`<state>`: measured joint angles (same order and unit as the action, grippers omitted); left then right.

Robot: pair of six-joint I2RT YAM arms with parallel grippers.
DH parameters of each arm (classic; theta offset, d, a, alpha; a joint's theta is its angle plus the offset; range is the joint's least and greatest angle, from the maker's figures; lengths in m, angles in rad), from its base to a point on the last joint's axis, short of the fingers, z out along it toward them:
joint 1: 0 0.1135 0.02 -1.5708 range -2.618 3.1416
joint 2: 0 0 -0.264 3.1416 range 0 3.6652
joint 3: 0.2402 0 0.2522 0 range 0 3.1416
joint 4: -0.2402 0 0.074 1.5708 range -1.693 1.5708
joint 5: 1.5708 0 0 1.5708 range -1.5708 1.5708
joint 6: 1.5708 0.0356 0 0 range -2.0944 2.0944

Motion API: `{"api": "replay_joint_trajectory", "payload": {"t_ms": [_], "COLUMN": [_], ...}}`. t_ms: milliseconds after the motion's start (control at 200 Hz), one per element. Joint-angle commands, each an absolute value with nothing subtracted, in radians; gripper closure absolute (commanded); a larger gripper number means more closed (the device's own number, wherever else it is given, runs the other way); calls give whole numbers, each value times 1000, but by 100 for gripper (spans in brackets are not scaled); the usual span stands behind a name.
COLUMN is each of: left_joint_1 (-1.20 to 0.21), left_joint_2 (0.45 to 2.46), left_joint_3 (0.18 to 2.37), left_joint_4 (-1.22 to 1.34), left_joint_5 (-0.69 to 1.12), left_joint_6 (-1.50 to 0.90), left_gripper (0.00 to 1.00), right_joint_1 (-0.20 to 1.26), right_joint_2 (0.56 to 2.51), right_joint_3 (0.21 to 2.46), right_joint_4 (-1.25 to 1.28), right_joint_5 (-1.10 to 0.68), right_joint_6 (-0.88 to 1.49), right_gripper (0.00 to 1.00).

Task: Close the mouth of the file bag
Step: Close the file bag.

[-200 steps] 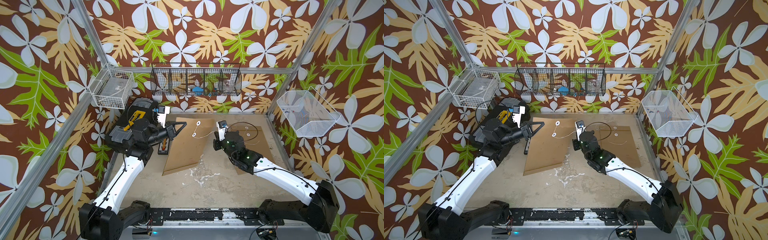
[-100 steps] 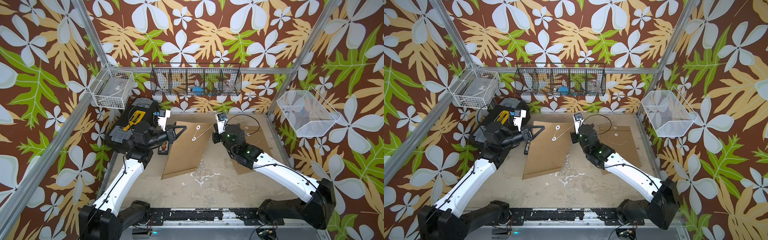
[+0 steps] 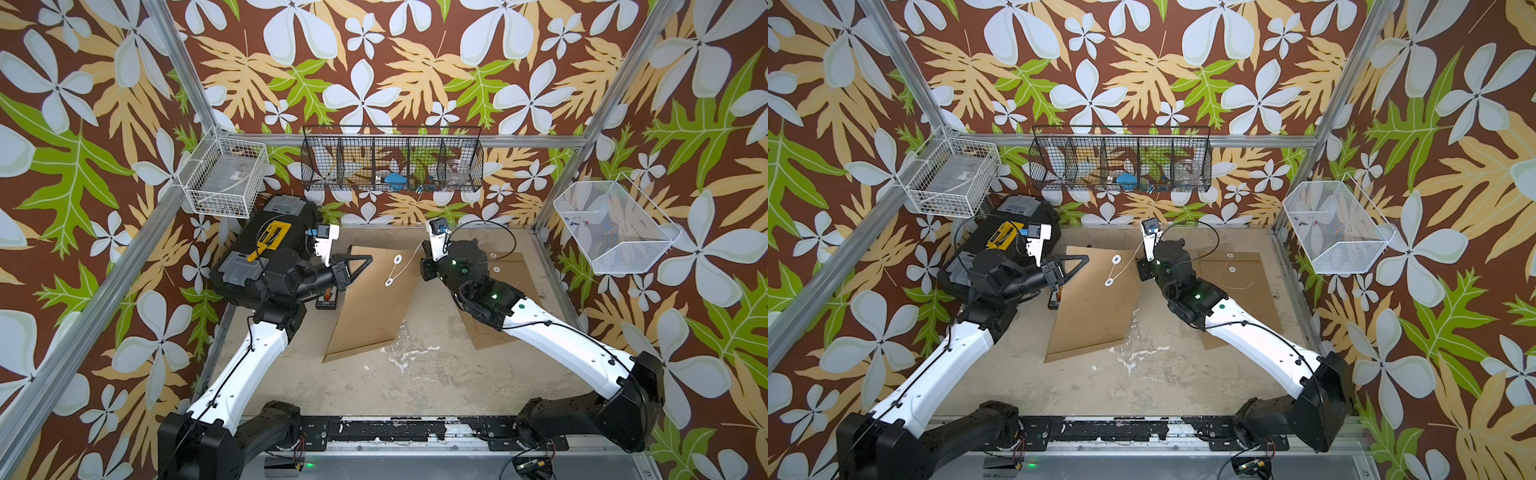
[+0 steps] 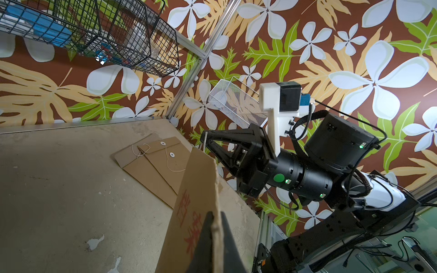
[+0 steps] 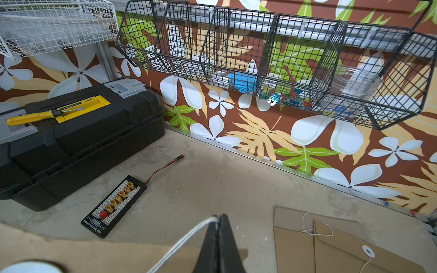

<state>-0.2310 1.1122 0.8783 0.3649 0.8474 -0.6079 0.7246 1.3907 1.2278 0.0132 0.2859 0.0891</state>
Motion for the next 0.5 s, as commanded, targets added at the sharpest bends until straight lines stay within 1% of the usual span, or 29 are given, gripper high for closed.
{"api": "replay_joint_trajectory", "payload": {"t_ms": [0,245,496], "left_joint_1": [-233,-238,-254], "left_joint_2": [1113,1115,1123], "left_joint_3": [865,855,850], "left_joint_4": [381,398,412], "left_joint_5": [871,860,847], "left_joint_6": [-627,-637,-643], "left_gripper": [100,100,100], "right_joint_1": [724,731,779], "right_joint_2": [1402,1426,1447], "right_joint_3": [1254,1309,1361], "right_joint_4": [11,-11,-31], "right_joint_5": [248,170,160], "right_joint_6": [97,138,143], "right_gripper": [100,100,100]}}
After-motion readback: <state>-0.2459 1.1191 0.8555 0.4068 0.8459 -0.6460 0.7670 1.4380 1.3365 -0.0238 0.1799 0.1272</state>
